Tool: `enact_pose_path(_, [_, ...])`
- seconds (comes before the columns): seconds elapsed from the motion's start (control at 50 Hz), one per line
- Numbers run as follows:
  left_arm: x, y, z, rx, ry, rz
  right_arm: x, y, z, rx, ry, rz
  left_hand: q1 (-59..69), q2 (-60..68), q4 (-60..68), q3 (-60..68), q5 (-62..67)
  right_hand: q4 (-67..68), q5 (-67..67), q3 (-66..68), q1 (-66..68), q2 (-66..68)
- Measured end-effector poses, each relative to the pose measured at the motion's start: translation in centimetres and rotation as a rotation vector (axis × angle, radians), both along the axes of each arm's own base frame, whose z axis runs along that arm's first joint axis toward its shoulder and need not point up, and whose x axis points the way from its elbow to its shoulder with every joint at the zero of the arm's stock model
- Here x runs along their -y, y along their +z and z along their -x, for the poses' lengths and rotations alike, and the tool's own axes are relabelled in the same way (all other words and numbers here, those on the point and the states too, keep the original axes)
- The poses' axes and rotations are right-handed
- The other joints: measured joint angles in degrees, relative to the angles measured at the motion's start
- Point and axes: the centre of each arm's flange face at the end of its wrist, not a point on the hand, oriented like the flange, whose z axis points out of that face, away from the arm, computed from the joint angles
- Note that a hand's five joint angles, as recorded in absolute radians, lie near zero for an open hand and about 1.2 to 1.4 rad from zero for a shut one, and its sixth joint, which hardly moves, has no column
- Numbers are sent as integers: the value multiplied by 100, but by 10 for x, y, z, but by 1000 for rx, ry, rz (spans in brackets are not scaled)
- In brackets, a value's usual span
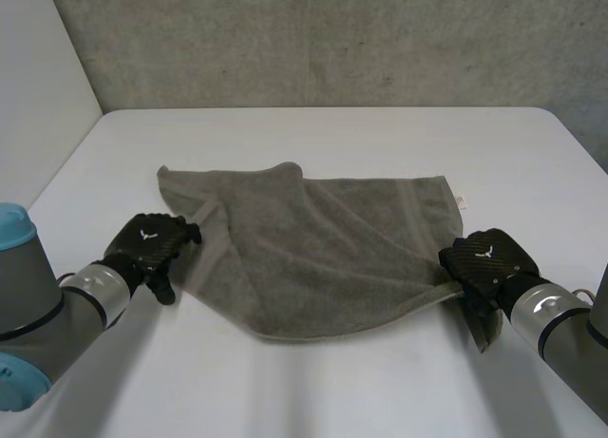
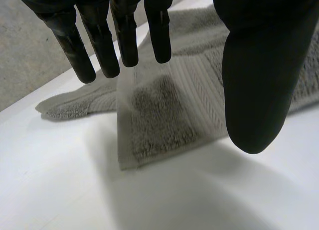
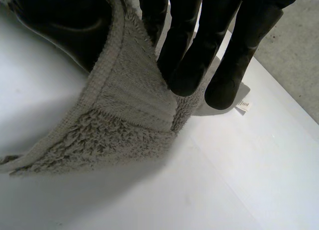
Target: Fold the laundry
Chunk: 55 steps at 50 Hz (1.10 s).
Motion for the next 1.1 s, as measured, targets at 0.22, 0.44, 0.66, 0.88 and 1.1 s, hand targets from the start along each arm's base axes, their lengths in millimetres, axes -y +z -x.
enact_pose_path(0.22, [9, -8, -1, 25, 0, 38, -1, -2, 0, 15, -6, -14, 18, 46, 44, 43, 60, 0, 25, 0, 0, 0])
enact_pose_path(0.44, [29, -16, 2, 15, 1, 82, -3, -4, -1, 12, -3, -22, 116, 150, 148, 141, 148, 2, 23, 2, 0, 0])
enact_pose_path(0.66, [36, -24, 4, 19, -2, 71, -3, -7, -1, 10, -2, -32, 134, 161, 167, 152, 168, 4, 23, 11, -2, 0])
enact_pose_path(0.88, [45, -26, 6, 17, -3, 81, -3, -10, -1, 7, -1, -41, 336, 365, 370, 362, 298, 4, 23, 12, -3, 0])
enact_pose_path(1.1, [58, -27, 9, 11, -2, 102, -3, -10, -1, 6, -1, -42, 1190, 1211, 1207, 1199, 1181, 4, 23, 14, -3, 0])
